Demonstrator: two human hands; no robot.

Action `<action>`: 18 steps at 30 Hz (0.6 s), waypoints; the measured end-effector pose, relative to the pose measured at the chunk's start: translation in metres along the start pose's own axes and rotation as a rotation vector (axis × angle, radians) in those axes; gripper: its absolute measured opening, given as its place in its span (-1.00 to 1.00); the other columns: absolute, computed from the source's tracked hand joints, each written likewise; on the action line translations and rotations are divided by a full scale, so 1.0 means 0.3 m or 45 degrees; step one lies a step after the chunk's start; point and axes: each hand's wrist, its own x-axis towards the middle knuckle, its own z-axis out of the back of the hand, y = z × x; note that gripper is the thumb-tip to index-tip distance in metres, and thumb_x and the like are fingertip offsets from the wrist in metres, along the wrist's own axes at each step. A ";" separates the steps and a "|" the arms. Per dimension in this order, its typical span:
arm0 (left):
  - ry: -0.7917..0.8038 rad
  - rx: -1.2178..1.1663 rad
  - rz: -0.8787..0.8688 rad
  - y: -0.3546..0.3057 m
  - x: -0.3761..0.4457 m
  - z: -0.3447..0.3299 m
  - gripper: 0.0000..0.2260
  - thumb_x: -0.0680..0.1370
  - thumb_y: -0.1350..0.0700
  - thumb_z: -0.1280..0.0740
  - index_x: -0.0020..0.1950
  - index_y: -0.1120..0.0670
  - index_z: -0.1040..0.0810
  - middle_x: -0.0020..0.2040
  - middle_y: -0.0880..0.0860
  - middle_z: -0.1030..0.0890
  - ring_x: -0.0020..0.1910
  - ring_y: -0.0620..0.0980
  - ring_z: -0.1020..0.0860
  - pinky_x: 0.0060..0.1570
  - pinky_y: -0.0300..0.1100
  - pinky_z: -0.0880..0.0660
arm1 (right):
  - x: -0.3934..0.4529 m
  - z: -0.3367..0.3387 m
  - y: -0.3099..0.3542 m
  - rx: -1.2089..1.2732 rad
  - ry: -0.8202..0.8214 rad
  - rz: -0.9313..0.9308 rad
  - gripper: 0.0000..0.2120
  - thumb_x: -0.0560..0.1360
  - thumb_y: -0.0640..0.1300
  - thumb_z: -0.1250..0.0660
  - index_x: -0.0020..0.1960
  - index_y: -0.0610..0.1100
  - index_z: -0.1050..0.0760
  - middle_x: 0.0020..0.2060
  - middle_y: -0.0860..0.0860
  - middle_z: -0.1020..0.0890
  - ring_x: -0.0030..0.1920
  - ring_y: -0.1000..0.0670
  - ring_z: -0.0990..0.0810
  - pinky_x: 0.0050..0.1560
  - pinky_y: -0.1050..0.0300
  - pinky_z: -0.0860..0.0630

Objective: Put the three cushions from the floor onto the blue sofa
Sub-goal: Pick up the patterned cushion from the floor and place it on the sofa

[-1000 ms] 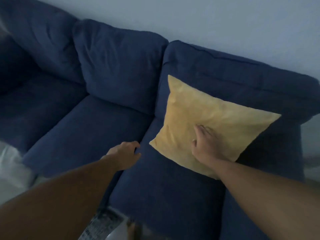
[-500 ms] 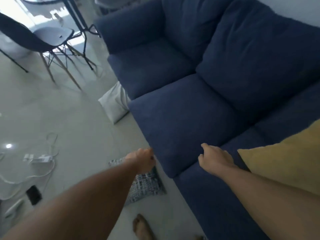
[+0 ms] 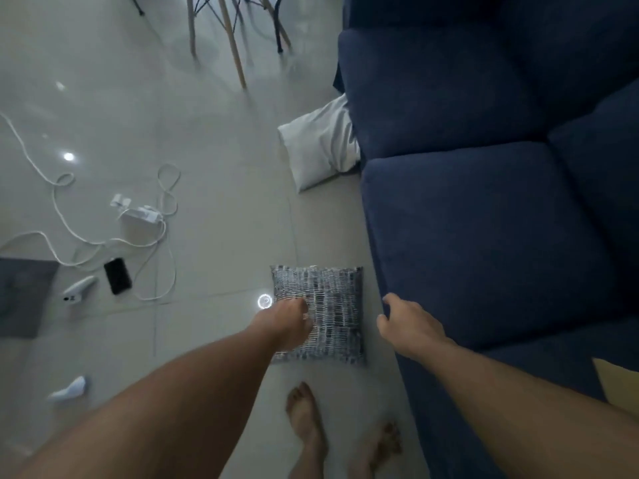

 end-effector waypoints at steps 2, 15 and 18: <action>-0.004 -0.082 0.055 0.053 0.028 -0.023 -0.59 0.71 -0.09 -0.22 0.46 0.12 -0.47 0.38 0.21 -0.60 0.33 0.22 -0.58 0.25 0.02 -0.52 | 0.044 -0.027 0.046 0.050 0.025 -0.007 -0.48 0.71 0.06 -0.15 0.65 -0.01 -0.26 0.49 -0.10 -0.51 0.38 -0.19 -0.56 0.26 -0.08 -0.53; -0.026 -0.569 0.398 0.280 0.371 -0.357 -0.60 0.67 -0.06 -0.31 0.43 0.13 -0.55 0.36 0.19 -0.65 0.35 0.20 -0.59 0.32 -0.04 -0.52 | 0.585 -0.339 0.031 0.214 0.251 -0.122 -0.57 0.71 0.03 -0.23 0.53 -0.10 -0.41 0.34 -0.11 -0.56 0.25 -0.17 -0.56 0.23 0.01 -0.50; -0.018 -0.573 0.414 0.327 0.464 -0.436 -0.62 0.67 -0.04 -0.31 0.41 0.15 -0.56 0.35 0.19 -0.65 0.34 0.20 -0.59 0.27 -0.07 -0.49 | 0.710 -0.442 0.021 0.296 0.288 -0.185 -0.66 0.74 0.02 -0.22 0.43 -0.13 -0.45 0.17 -0.07 -0.59 0.07 -0.10 -0.50 0.13 0.03 -0.46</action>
